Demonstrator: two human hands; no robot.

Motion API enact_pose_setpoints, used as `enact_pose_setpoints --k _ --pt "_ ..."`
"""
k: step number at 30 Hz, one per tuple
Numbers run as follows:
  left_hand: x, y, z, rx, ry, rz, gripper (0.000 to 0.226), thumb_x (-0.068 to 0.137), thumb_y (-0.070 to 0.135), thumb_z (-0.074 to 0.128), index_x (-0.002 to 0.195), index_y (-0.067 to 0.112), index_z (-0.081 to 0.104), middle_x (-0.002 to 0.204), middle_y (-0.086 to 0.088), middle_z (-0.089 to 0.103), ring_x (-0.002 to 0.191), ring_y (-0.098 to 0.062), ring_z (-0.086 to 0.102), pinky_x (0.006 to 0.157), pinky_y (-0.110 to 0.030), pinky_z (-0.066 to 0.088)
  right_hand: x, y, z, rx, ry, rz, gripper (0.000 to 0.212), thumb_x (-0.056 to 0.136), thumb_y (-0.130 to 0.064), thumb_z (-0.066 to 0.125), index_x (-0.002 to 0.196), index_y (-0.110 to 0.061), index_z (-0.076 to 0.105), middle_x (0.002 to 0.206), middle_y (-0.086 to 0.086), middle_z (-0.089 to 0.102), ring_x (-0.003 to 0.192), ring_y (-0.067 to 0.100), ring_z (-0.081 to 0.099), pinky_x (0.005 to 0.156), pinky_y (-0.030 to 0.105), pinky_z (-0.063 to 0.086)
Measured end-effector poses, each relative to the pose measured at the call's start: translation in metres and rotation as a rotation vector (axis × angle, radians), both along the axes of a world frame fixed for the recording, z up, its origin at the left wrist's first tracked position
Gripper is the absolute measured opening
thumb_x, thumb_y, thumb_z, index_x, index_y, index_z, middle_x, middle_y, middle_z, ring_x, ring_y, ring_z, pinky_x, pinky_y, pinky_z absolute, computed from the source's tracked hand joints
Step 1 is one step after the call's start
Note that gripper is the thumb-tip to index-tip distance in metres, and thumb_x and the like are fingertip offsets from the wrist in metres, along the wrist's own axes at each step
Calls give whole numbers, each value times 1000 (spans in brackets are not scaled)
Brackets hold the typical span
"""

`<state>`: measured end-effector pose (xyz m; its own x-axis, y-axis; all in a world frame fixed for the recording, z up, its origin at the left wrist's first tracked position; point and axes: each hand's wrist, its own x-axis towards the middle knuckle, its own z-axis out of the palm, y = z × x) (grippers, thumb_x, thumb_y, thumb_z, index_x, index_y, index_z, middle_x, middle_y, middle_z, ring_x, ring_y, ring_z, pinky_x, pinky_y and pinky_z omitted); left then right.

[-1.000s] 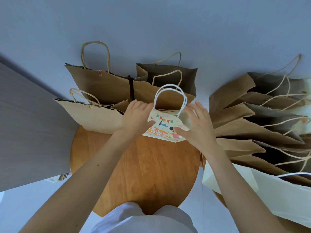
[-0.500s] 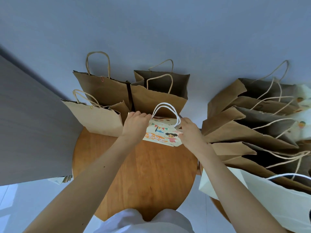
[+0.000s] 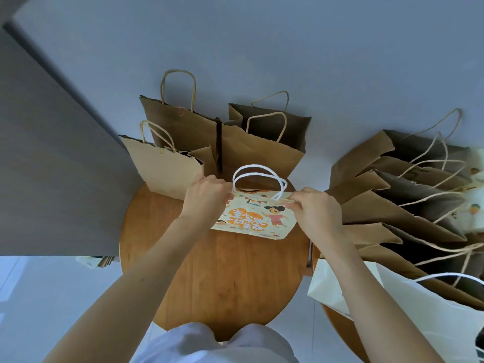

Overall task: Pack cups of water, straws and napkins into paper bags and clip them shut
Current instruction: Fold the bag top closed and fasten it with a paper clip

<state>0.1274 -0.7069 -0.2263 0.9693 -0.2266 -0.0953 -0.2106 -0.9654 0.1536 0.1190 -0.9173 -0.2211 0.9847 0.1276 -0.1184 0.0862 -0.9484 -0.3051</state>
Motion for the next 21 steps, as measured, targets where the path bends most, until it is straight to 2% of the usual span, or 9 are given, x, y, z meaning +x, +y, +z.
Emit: enact_pose_setpoints --k 7,9,12,17,21 --pt "-21 56 6 -132 104 110 25 93 24 54 116 21 64 107 -1 66 89 -18 54 63 -20 34 -17 47 15 -90 94 125 26 89 -35 57 104 -19 71 95 -4 69 74 10 56 49 16 33" --pt "-24 68 7 -201 114 92 25 92 23 56 116 20 65 107 -1 66 91 -16 54 61 -17 35 -22 61 17 -147 98 85 23 89 -36 57 97 -19 71 88 -4 69 63 8 49 47 17 29" --pt "-24 81 3 -260 119 -11 26 93 24 55 117 20 64 108 -1 66 94 -16 56 69 -19 41 -38 76 22 -227 132 -42 22 88 -40 58 90 -20 69 81 -7 66 51 7 42 46 15 27" --pt "-23 96 -7 -263 99 -220 25 96 23 48 115 20 64 106 -1 67 93 -19 53 70 -20 26 -68 96 24 -273 146 -213 24 86 -42 60 95 -22 70 86 -8 69 48 4 38 46 15 24" --pt "-30 110 -14 -284 128 -242 24 96 25 50 114 23 65 106 -1 66 94 -20 51 69 -22 28 -85 111 22 -255 149 -281 25 86 -40 61 101 -23 71 93 -7 70 53 6 43 47 15 28"
